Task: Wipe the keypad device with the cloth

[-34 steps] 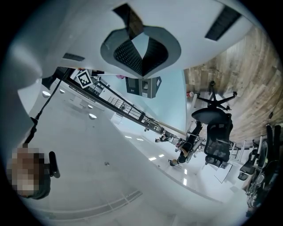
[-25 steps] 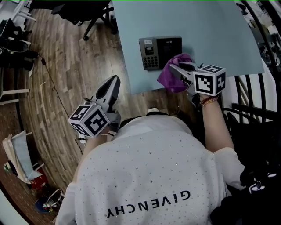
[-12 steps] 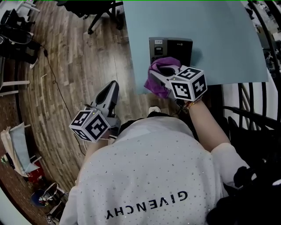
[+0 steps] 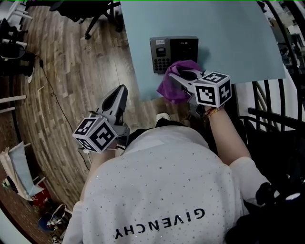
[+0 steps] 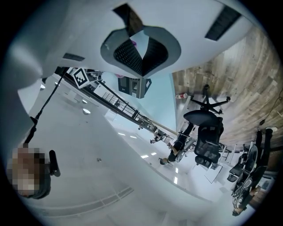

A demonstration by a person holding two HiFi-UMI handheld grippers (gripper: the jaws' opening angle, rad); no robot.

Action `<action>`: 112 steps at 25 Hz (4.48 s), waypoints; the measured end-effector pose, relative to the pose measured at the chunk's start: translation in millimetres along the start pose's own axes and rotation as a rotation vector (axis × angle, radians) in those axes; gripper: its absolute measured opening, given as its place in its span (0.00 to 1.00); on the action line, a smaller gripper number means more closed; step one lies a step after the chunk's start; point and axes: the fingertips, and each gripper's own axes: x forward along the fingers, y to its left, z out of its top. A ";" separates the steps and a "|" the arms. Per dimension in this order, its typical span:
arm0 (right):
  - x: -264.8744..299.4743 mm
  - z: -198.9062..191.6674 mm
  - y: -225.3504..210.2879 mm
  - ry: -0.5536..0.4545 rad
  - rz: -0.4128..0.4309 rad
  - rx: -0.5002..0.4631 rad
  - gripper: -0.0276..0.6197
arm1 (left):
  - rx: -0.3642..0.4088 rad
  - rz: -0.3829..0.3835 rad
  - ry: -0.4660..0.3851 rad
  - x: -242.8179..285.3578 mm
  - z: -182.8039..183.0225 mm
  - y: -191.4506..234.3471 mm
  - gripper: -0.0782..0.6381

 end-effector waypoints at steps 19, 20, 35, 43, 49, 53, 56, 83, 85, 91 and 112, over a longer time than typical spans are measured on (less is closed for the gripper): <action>-99.0 25.7 -60.0 -0.228 -0.110 0.154 0.08 | 0.005 -0.042 0.025 15.6 4.7 -2.6 0.11; -107.2 37.0 -59.9 -0.286 -0.104 0.154 0.08 | 0.002 -0.044 0.028 15.8 3.9 -1.0 0.11; -209.9 114.5 -78.3 -1.121 -0.467 0.200 0.08 | 0.052 -0.232 0.141 56.9 39.1 29.2 0.11; -147.2 86.0 -38.3 -1.051 -0.487 0.150 0.08 | 0.149 -0.403 0.260 97.2 68.3 30.7 0.11; -105.7 69.8 -6.2 -0.972 -0.550 0.117 0.08 | 0.222 -0.539 0.340 127.0 80.6 20.6 0.11; -86.0 99.0 17.2 -0.847 -0.614 -0.032 0.08 | 0.227 -0.609 0.341 140.4 92.4 10.9 0.11; -75.9 132.2 33.6 -0.764 -0.654 -0.162 0.08 | 0.228 -0.651 0.341 144.2 99.2 5.0 0.11; 50.1 153.7 -7.3 -0.080 -0.610 -0.166 0.08 | 0.074 -0.537 0.118 138.5 169.0 84.9 0.11; 45.2 146.3 -11.2 -0.074 -0.624 -0.148 0.08 | 0.074 -0.528 0.106 139.8 169.8 85.1 0.11; 23.9 141.5 -31.3 -0.132 -0.693 -0.078 0.08 | 0.064 -0.519 0.113 142.9 164.6 83.3 0.11; -73.9 128.7 -90.3 -0.206 -0.770 -0.026 0.08 | 0.028 -0.357 0.027 109.0 134.5 51.0 0.11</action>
